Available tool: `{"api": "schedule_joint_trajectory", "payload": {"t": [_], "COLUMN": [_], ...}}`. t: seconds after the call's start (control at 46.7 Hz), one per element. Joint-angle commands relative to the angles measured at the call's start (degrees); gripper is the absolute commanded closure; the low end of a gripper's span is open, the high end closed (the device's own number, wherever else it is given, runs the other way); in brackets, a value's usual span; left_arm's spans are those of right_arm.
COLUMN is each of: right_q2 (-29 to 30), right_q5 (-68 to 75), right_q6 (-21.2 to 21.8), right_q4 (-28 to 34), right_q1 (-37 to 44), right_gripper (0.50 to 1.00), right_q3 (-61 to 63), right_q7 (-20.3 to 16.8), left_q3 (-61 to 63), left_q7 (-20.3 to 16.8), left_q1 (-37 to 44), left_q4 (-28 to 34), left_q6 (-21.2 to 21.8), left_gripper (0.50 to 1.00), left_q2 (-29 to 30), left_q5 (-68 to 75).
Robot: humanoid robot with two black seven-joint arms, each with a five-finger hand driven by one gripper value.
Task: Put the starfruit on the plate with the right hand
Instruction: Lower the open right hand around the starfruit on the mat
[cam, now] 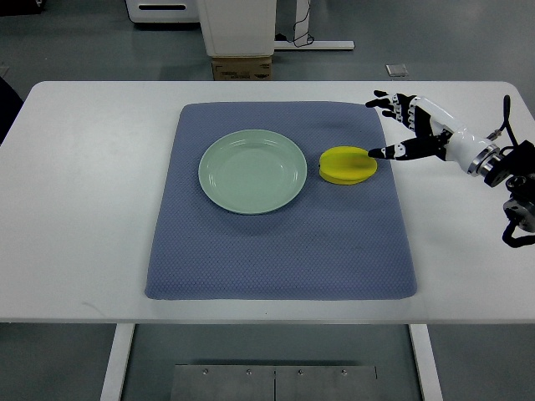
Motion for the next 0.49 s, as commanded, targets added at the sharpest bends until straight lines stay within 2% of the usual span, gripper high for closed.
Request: {"api": "schedule_joint_trajectory", "payload": {"t": [0.0,0.171,0.279,0.3,0.471], "right_q2": [-0.3,0.4,1.2,2.0,4.2], "right_q5": [-0.6,-0.8,-1.0,-1.0,-1.0], "right_q6": [-1.3,-4.5,-7.3,-9.0,-11.1], "right_q4": [2.0,4.1,3.8,3.5,1.2], "right_q1": [1.4,3.4,3.7,4.5,5.1], "right_gripper": [0.500,0.500,0.500,0.500,0.500], "right_q3": [-2.6,-6.9,-9.0,-10.4,-12.8], "right_q7": [0.0,0.0,0.0,0.0,0.0], "left_q3": [0.0,0.0,0.0,0.0,0.0], "left_q7": [0.0,0.0,0.0,0.0,0.0], "left_q1": [0.0,0.0,0.0,0.0,0.0], "left_q4": [0.0,0.0,0.0,0.0,0.0], "left_q6": [0.0,0.0,0.0,0.0,0.0], "left_gripper": [0.500,0.500,0.500,0.500,0.500], "left_q2": [0.0,0.0,0.0,0.0,0.0], "left_q5": [0.0,0.0,0.0,0.0,0.0]}}
